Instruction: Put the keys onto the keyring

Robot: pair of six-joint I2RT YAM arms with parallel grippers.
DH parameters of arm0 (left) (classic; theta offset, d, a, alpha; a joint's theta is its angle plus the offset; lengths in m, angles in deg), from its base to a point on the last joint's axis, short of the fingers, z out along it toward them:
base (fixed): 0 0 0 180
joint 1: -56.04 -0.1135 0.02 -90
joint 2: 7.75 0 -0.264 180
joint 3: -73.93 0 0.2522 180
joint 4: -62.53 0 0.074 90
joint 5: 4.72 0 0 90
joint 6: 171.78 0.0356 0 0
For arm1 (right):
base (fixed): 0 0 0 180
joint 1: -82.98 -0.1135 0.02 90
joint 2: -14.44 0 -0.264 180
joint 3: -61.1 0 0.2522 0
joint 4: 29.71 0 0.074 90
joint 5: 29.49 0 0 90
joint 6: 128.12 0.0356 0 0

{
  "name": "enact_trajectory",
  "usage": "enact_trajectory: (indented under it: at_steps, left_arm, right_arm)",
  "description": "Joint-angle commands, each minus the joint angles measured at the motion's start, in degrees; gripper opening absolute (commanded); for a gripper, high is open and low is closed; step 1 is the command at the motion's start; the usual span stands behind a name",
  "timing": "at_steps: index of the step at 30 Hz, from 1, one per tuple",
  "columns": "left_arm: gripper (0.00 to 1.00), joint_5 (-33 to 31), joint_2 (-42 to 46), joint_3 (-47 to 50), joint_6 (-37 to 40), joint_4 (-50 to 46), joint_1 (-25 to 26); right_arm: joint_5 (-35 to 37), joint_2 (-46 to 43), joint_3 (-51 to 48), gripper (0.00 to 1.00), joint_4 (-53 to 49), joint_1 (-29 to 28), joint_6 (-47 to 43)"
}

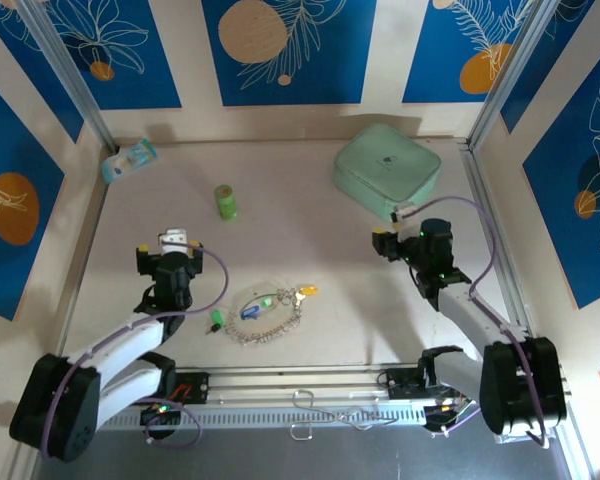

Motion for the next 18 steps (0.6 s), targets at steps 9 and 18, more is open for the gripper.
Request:
enact_trajectory:
  at_steps: [9, 18]
  left_arm:
    - [1.00, 16.4, -25.2, -0.8, 2.3, 36.0, -7.5]
    - [1.00, 20.9, -31.4, -6.4, 1.5, 30.4, -9.3]
  right_arm:
    - [-3.3, 21.3, -6.6, 0.59, 38.6, 4.6, 2.8]
    - [-1.5, 24.3, 0.2, 0.66, 29.1, 6.5, 6.6]
